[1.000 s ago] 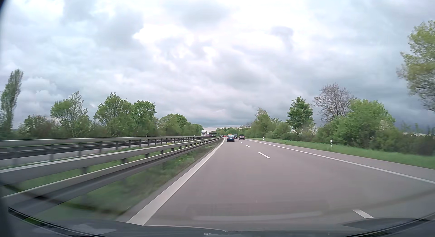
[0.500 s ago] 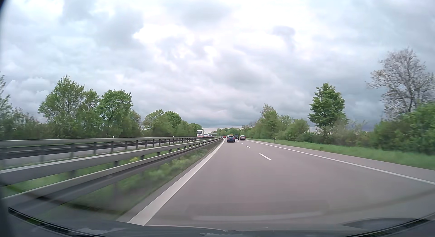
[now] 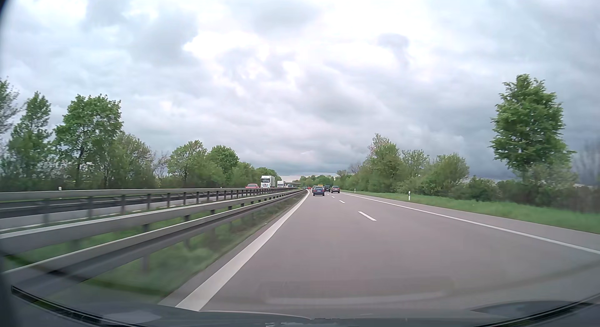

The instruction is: Follow the waypoints while adhering to traffic rules and regulations

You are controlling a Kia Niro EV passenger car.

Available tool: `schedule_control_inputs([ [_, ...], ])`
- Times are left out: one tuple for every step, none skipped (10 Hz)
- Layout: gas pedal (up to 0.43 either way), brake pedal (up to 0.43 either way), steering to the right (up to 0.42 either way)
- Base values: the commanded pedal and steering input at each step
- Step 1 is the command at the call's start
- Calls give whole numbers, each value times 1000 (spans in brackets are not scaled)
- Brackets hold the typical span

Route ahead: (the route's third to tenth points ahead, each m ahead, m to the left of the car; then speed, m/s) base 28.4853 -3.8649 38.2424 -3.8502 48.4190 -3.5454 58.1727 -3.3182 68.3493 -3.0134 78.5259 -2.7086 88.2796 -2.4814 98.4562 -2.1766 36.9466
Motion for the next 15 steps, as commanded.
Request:
schedule_control_inputs([
  [280,6,-1],
  [280,12,-1],
  [268,6,-1],
  [268,12,-1],
  [268,12,-1],
  [268,12,-1],
  [268,12,-1],
  [280,12,-1],
  [287,12,-1],
  [299,12,-1],
  [319,12,-1],
  [331,12,-1],
  [331,12,-1],
  [331,12,-1],
  [331,12,-1],
])
